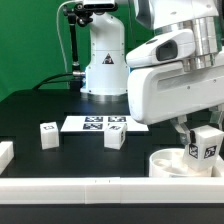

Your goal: Assemble stool

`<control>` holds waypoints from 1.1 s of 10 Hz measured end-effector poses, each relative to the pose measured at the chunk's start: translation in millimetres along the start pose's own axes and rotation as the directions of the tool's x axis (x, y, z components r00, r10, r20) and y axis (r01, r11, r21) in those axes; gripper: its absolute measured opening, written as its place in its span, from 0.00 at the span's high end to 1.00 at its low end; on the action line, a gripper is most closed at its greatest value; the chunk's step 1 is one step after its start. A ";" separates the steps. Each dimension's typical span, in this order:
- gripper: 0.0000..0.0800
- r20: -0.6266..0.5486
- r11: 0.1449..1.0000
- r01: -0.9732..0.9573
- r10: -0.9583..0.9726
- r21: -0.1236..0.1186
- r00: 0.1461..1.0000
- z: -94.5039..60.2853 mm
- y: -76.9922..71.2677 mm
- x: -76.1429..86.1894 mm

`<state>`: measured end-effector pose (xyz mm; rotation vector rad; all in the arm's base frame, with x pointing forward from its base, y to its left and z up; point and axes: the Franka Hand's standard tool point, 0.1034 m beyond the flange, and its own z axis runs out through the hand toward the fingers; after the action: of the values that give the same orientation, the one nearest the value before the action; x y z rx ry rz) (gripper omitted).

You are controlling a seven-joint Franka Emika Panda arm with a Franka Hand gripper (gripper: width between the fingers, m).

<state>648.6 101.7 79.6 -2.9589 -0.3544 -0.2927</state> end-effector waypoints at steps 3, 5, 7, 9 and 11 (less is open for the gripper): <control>0.57 -0.012 0.958 -0.287 0.287 -0.011 0.958 -0.7 -0.7 -0.9; 0.57 -0.016 0.907 -0.421 0.421 -0.020 0.907 -0.9 0.5 -1.5; 0.57 -0.023 0.804 -0.593 0.593 -0.031 0.805 -1.1 1.1 -3.7; 0.57 -0.029 0.703 -0.711 0.710 -0.036 0.704 -1.5 2.5 -5.3; 0.57 -0.025 0.601 -0.799 0.798 -0.030 0.602 -1.5 3.8 -6.6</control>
Offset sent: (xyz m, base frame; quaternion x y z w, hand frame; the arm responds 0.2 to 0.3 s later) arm -0.0068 0.0096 -0.0024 -0.0115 -0.0041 0.2344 0.9721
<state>643.0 96.4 79.1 -2.7798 0.9999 -0.1820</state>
